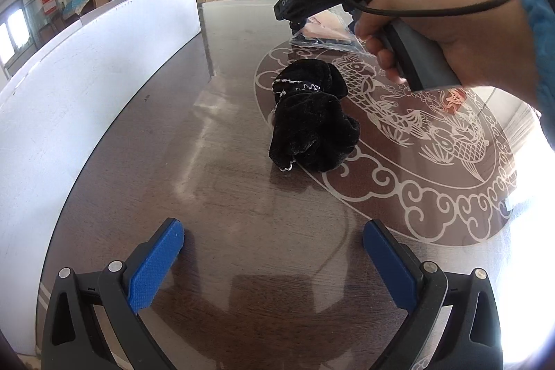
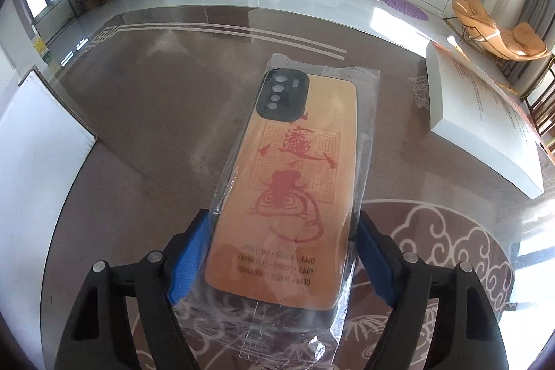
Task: Organize objects
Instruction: 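Grasp the bagged orange phone case with the right tool and lift it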
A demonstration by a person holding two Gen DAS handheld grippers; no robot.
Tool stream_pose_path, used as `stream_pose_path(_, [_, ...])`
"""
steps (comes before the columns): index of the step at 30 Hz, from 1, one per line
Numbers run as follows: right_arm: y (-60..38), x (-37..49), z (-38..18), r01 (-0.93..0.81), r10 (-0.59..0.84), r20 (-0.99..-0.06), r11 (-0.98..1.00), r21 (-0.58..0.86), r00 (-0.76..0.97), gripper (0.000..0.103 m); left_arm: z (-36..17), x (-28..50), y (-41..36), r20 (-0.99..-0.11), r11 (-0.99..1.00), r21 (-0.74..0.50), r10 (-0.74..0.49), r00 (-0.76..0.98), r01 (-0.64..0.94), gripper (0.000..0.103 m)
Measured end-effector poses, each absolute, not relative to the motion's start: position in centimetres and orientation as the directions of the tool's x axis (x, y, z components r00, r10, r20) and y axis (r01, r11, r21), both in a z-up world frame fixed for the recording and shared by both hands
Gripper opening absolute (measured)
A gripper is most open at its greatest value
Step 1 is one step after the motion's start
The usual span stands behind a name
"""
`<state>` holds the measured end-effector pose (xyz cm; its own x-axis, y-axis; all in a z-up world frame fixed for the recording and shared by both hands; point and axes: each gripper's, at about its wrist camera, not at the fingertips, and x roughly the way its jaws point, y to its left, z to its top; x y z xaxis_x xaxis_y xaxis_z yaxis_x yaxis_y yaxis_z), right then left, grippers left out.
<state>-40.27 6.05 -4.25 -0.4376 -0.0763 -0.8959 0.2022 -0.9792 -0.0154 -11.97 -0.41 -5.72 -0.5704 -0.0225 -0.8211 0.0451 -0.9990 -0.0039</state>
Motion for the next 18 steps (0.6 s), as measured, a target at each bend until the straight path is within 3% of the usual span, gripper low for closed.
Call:
stream_pose_path(7, [12.4, -29.7, -4.5, 0.308, -0.142, -0.885, -0.951, -0.001, -0.443, 0.080, -5.7, -11.9, -0.4, -0.821, -0.999, -0.004, -0.023, -0.571, 0.045, 0.103])
stream_pose_path(15, [20.3, -12.2, -4.7, 0.291, -0.154, -0.836, -0.957, -0.007, -0.526, 0.082, -5.8, -11.9, -0.4, -0.820, -0.999, -0.004, -0.023, -0.572, 0.045, 0.103])
stream_pose_path(17, [21.4, -9.5, -5.0, 0.279, -0.149, -0.822, -0.960, -0.012, -0.550, 0.091, -5.8, -11.9, -0.4, -0.820, -0.999, -0.004, -0.022, -0.572, 0.045, 0.103])
stream_pose_path(18, [21.6, -8.6, -5.3, 0.262, -0.143, -0.821, -0.965, -0.009, -0.553, 0.102, -5.8, -11.9, -0.4, -0.820, -0.999, -0.003, -0.023, -0.572, 0.044, 0.103])
